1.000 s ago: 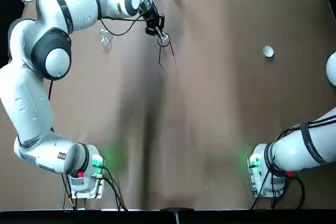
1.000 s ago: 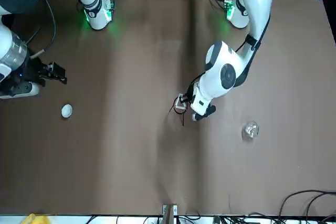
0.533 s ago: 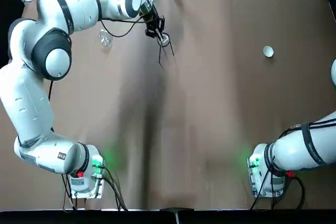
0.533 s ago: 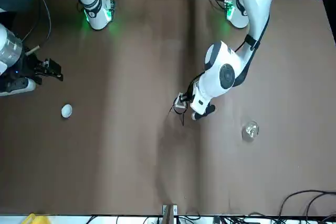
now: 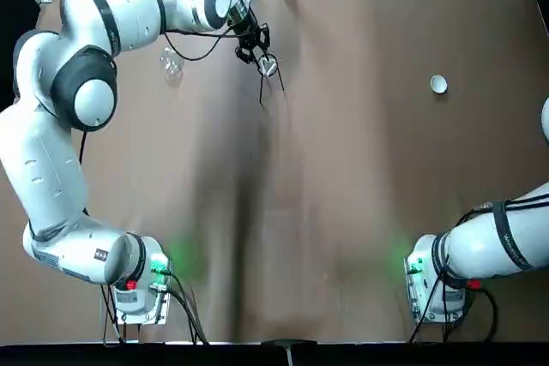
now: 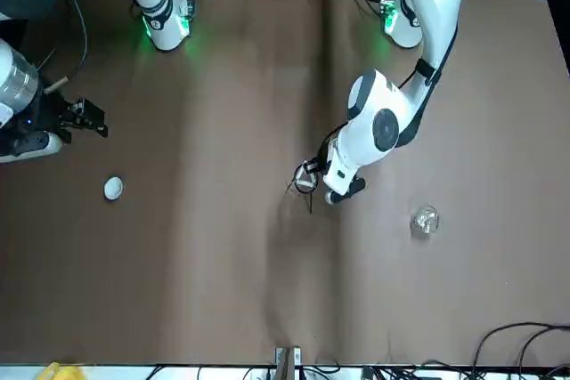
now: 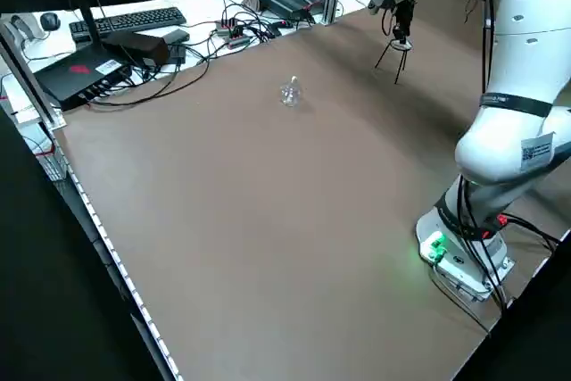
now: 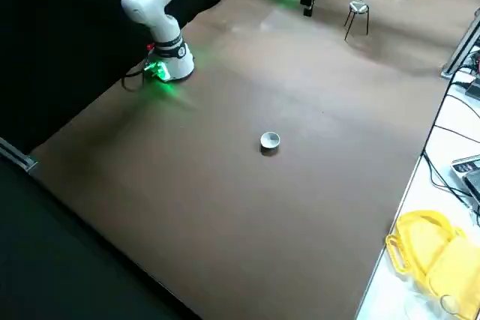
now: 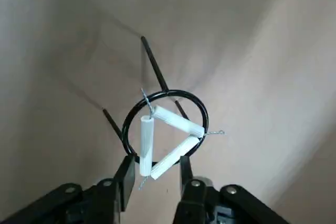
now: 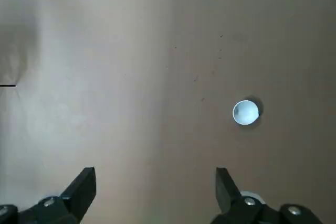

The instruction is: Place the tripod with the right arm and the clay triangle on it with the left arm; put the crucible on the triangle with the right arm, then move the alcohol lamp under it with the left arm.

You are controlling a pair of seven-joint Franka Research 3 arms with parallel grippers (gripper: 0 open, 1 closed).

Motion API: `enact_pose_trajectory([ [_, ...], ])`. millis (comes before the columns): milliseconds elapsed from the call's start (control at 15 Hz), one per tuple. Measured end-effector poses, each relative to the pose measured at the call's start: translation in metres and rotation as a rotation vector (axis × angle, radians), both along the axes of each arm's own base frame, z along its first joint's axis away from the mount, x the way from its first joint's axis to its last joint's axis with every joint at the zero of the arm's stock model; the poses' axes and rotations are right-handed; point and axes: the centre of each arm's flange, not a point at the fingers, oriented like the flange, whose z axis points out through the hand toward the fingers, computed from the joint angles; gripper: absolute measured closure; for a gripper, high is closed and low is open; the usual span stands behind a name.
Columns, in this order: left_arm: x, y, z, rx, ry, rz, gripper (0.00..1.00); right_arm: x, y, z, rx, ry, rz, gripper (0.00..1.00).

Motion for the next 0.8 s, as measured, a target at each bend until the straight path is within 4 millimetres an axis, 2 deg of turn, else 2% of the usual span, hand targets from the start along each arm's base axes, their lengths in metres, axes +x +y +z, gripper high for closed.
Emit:
enact_pose_trajectory([
  [133,0.001,0.001,0.001,-0.001,-0.003,0.002,0.56,0.000,0.001,0.000,0.000,0.000,0.003,0.00],
  [400,0.016,0.015,0.015,0.010,-0.054,0.008,0.22,0.000,0.003,0.000,0.000,0.000,0.006,0.00],
  [533,0.028,0.035,0.031,0.027,-0.095,0.022,0.05,0.000,0.003,0.000,0.000,0.000,0.006,0.00],
  [600,0.034,0.048,0.039,0.037,-0.105,0.026,0.00,0.000,0.003,-0.001,0.000,0.002,0.005,0.00],
  [800,0.050,0.094,0.069,0.117,-0.100,-0.042,0.00,0.000,0.003,-0.002,0.000,0.002,0.005,0.00],
])
